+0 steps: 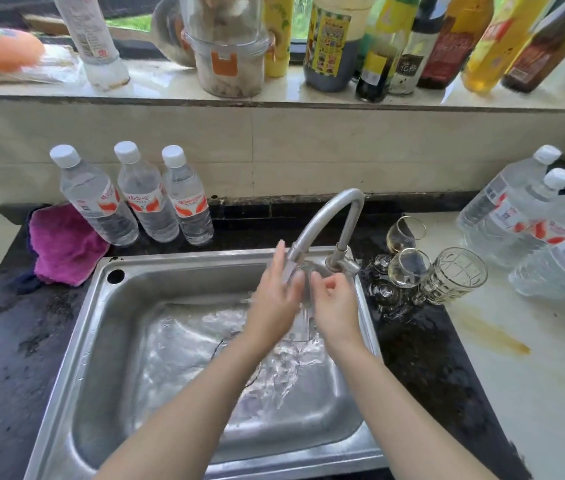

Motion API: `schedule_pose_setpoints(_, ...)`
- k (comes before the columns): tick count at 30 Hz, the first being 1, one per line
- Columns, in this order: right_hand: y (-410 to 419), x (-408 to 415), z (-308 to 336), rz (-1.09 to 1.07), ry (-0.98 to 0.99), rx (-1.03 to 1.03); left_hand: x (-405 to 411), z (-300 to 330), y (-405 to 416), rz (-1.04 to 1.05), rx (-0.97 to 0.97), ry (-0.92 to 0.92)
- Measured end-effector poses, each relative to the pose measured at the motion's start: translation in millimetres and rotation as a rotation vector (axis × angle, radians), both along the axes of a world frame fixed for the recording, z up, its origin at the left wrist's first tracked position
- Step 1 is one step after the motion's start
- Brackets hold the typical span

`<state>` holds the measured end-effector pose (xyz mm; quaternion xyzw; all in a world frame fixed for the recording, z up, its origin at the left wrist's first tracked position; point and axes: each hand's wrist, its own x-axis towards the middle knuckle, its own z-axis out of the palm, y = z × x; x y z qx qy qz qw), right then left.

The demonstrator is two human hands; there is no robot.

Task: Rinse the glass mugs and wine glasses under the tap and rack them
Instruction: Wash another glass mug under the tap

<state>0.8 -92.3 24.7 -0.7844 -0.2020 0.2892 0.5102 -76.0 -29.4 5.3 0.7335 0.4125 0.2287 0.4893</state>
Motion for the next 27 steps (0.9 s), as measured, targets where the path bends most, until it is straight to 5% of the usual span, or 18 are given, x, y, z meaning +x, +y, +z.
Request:
schedule_pose_setpoints(4, 4, 11, -2, -0.028, 0.227, 0.006, 4, 19, 24, -0.021, -0.350, -0.039)
schedule_pose_setpoints(9, 4, 21, 3, -0.106, 0.333, 0.056, -18, 5, -19, -0.113, 0.035, -0.073)
schedule_pose_setpoints(12, 0, 16, 0, -0.083, 0.292, 0.045, -11, 9, -9, -0.091, 0.028, -0.009)
schedule_pose_setpoints(15, -4, 9, 2, 0.031, 0.249, 0.030, 3, 19, 25, -0.010, -0.316, 0.124)
schedule_pose_setpoints(18, -2, 11, 11, 0.112, 0.366, 0.036, -7, 32, 32, -0.091, -0.711, -0.189)
schedule_pose_setpoints(22, 7, 22, 18, 0.070, 0.594, 0.100, -23, 30, 15, -0.113, -0.934, -0.281)
schedule_pose_setpoints(27, 13, 5, 15, 0.206, -0.098, -0.224, -14, 23, 1, 0.032, -0.762, -0.279)
